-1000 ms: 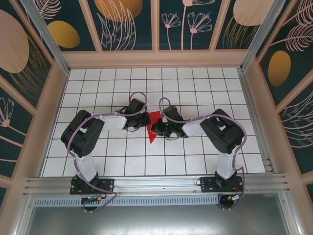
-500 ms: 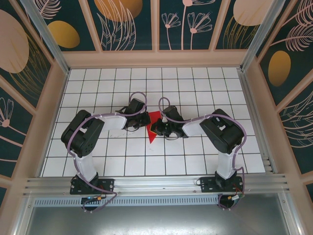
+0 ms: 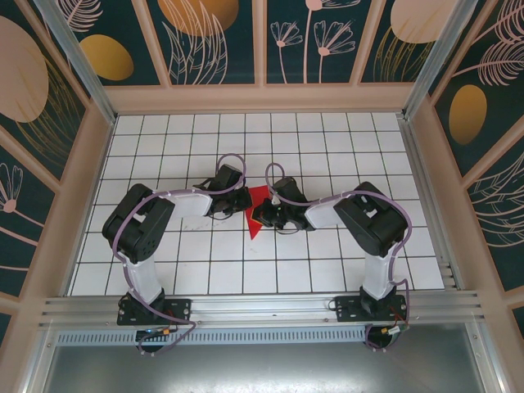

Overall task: Fold a paper plane with a square sheet of paper (pick it up from the middle)
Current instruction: Third fold the triangle at the center of the table.

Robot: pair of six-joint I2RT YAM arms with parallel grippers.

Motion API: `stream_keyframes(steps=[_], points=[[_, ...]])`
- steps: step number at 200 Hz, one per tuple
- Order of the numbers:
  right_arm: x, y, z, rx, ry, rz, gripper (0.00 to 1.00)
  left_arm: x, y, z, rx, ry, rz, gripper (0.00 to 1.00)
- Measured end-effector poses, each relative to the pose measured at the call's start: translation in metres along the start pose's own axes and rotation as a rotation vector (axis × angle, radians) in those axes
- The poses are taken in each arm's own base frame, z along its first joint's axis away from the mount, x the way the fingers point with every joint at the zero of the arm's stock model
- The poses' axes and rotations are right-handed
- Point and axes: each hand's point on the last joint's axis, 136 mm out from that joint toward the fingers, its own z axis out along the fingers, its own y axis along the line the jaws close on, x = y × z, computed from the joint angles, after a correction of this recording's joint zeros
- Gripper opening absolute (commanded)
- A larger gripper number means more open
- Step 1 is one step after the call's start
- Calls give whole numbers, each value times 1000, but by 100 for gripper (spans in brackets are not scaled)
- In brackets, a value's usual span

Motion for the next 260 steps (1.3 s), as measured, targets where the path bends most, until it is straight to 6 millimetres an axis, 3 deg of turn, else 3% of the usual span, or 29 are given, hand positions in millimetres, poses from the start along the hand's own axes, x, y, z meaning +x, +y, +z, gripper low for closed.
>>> stream_keyframes(steps=[74,122,142,196,231,260], points=[[-1,1,2,-6,3,-13,2,0,0,0,0,0,0,10],[-1,2,3,-5,4,-16,12,-1,2,-2,-10,-4,1,19],[-2,4,3,-8,5,-19,18,-9,4,-11,-19,-27,-7,21],[-4,13,3,-28,12,-28,32,-53,14,-52,-13,-162,-69,25],[-4,14,3,-30,13,-28,33,-50,17,-61,-6,-169,-73,24],[-4,12,3,-22,12,-28,26,-36,19,-61,16,-133,-81,20]])
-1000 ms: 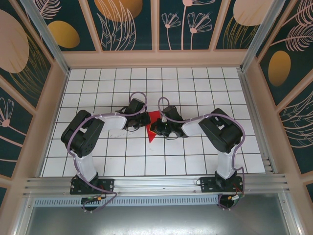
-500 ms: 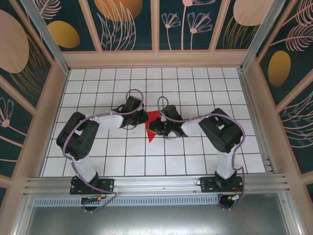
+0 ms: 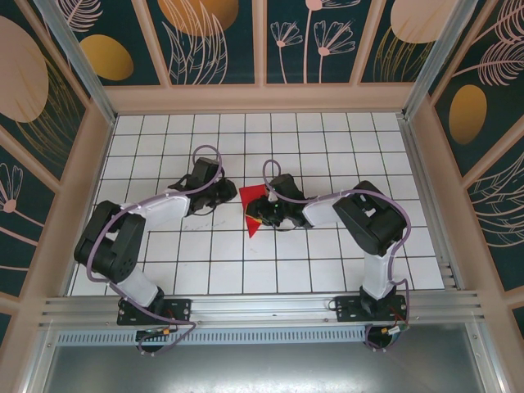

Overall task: Fold a paper plane with a square sheet of paper (pick it up from the middle)
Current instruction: Third fold the triangle at the center of the table.

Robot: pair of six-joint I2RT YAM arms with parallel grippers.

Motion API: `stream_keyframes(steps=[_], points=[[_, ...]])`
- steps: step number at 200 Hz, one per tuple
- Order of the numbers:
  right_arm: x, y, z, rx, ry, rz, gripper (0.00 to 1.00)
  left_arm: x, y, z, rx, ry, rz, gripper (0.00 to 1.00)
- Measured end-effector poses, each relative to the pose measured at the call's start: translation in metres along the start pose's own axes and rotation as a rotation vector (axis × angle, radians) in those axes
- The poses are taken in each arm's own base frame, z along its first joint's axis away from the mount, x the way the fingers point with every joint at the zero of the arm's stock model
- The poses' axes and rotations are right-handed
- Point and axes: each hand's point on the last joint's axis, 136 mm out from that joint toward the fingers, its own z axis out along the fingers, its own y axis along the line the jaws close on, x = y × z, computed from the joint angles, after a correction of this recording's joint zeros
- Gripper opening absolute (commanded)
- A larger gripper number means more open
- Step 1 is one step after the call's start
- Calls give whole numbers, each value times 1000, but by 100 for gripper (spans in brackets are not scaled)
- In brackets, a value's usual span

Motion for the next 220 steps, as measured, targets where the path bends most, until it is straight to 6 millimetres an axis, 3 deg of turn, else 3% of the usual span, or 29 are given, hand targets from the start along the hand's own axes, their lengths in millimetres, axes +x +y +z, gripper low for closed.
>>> stream_keyframes(steps=[51,129,170,220], points=[[0,-4,0,20,-8,1,22,23,-1,-2,75,65,-19,15],[-1,-13,0,60,-21,-6,0,55,-12,1,148,146,-21,7],[-1,-13,0,62,-21,-7,0,65,-27,3,193,164,2,0],[-2,-13,0,62,-21,-6,0,72,-20,11,169,189,-5,0]])
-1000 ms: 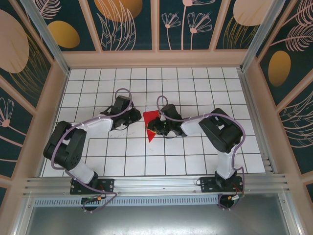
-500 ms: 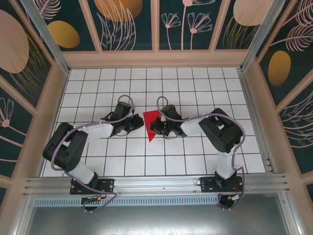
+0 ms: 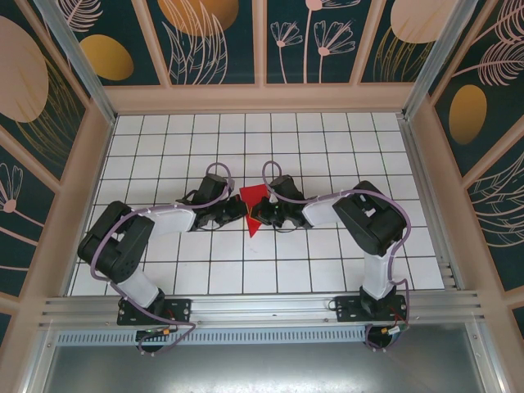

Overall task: Fold a paper plane with a square sheet of paper (pick it up from the middle)
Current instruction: Third fold the triangle at the center of the table.

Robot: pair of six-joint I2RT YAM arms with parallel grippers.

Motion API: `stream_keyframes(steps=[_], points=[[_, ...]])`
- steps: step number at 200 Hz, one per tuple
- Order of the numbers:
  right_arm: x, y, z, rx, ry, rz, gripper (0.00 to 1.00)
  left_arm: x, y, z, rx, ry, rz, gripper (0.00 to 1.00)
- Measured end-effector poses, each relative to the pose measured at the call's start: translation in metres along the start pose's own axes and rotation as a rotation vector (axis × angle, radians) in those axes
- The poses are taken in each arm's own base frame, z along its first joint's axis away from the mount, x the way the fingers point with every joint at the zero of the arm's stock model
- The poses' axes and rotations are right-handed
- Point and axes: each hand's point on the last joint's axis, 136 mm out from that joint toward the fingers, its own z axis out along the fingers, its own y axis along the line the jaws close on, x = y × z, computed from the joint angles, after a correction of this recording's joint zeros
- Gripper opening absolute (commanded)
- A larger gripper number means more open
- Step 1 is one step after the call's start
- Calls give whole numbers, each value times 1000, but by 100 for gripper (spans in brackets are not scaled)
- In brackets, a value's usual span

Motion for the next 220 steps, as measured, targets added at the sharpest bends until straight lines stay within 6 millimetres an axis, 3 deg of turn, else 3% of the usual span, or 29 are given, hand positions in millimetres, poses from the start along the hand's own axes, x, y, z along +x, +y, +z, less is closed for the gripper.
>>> stream_keyframes(steps=[77,142,220], points=[[0,0,0,0,0,0,0,7,13,10,-33,28,-16,0],[0,0,0,1,0,0,0,-4,9,12,-42,1,-3,0],[0,0,0,1,0,0,0,1,17,19,-69,24,-1,0]])
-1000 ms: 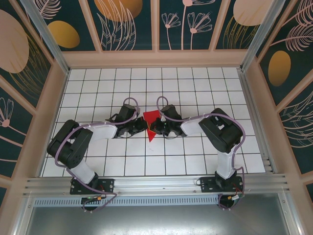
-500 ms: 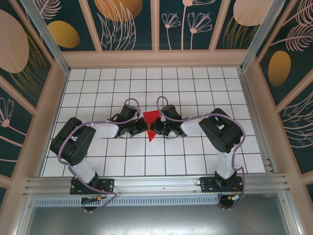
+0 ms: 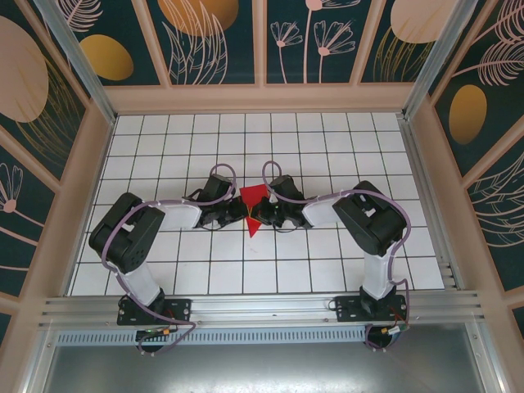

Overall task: Fold a paper plane with a square sheet of paper (pick it up from the middle)
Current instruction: Third fold the triangle at the center of the table.

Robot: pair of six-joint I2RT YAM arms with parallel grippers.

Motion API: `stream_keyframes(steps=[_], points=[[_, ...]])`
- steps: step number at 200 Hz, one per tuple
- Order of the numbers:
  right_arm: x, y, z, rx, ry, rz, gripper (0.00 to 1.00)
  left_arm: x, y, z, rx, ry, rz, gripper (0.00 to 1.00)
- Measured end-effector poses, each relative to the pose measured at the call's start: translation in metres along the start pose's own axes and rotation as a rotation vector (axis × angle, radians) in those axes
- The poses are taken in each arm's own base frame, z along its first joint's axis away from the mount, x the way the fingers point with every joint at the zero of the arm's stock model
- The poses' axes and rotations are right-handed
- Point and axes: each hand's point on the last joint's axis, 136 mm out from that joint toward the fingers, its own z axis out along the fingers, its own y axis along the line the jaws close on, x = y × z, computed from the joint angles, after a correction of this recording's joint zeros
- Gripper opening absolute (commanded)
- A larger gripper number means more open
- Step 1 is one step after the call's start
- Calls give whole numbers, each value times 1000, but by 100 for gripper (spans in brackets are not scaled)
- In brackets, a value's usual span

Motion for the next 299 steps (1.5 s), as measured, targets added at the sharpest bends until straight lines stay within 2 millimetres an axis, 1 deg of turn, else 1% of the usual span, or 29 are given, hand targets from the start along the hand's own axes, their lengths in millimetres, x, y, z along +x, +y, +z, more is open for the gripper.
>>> stream_keyframes(steps=[63,89,117,134,154,207,248,299], points=[[-1,1,-2,-3,-3,-2,0,0,1,3,-7,6,17,0],[-2,1,-13,-3,-15,-3,0,0,1,4,-10,6,33,0],[-16,8,-28,-10,-67,-28,0,-1,1,4,-11,7,45,0],[-24,4,-32,6,-88,-32,0,-1,1,5,-11,7,50,0],[-27,-6,-34,39,-92,-30,0,-1,0,5,-15,3,54,0],[-25,-22,-31,106,-73,-30,0,-3,0,6,-21,0,65,0],[-26,-31,-32,135,-84,-10,0,-3,0,6,-27,-2,69,0],[-27,-32,-32,121,-99,30,0,-5,-1,6,-42,4,81,0]])
